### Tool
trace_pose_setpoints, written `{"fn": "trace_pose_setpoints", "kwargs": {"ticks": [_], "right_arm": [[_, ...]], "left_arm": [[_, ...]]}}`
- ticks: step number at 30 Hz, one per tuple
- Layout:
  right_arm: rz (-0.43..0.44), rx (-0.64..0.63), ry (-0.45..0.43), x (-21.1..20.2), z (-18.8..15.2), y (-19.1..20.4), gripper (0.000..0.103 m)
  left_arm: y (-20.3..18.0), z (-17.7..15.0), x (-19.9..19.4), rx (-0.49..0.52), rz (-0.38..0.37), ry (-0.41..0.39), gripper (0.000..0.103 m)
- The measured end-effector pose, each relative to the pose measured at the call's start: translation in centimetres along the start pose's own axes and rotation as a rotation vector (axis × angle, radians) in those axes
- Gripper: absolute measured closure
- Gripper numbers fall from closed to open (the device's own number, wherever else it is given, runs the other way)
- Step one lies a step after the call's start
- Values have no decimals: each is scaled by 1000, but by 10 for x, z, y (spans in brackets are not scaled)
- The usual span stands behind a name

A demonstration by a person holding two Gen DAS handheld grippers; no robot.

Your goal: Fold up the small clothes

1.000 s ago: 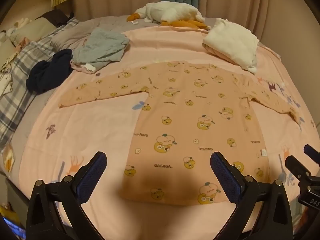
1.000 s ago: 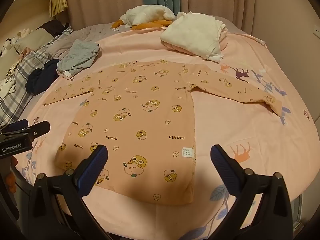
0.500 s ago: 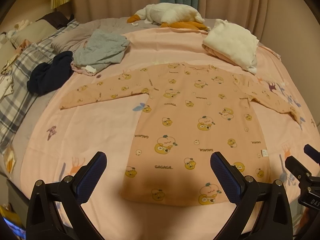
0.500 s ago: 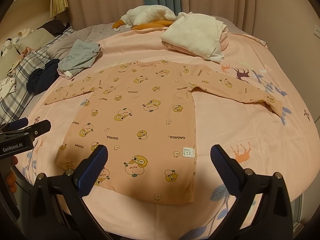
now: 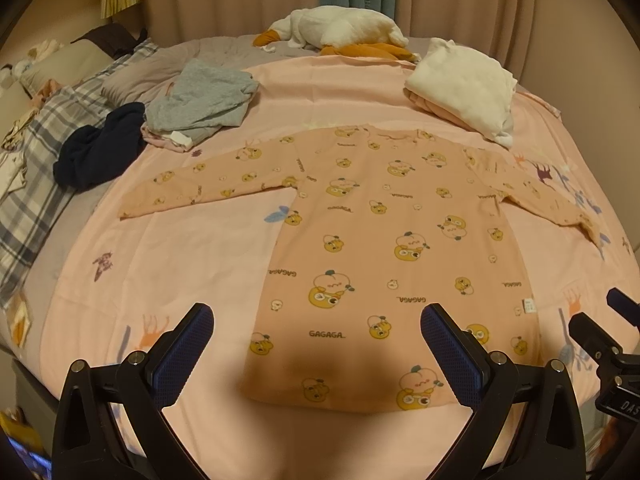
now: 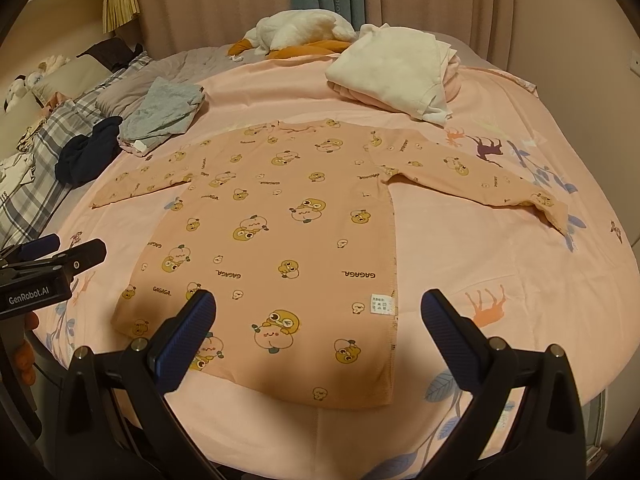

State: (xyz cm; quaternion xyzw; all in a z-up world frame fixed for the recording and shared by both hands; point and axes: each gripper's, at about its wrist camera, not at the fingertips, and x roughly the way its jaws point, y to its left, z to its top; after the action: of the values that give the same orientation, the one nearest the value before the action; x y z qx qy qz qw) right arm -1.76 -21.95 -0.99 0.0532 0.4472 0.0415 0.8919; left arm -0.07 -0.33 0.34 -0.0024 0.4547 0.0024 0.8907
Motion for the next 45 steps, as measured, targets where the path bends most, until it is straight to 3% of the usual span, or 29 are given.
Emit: {"fn": "trace_pose_setpoints", "kwargs": {"ticks": [8,23,30,37,45], "right_arm": [[3,4,0,0,0,2,0],[-10,39,8,8,-4,-11,0],[-48,79,11,12,-5,-27,0],[-71,133,-4,17,-2,-53,0],[-17,340,-22,41,0,-124,0]], "left_arm": [[-1,0,-1,-7,-15,-1,1],[-6,-1,15,55,41,60,1],[-9,-4,32,37,-11,136,1],[-22,5,48,24,-112,119,1],[-49,18,87,-14,-214,170,1]]}}
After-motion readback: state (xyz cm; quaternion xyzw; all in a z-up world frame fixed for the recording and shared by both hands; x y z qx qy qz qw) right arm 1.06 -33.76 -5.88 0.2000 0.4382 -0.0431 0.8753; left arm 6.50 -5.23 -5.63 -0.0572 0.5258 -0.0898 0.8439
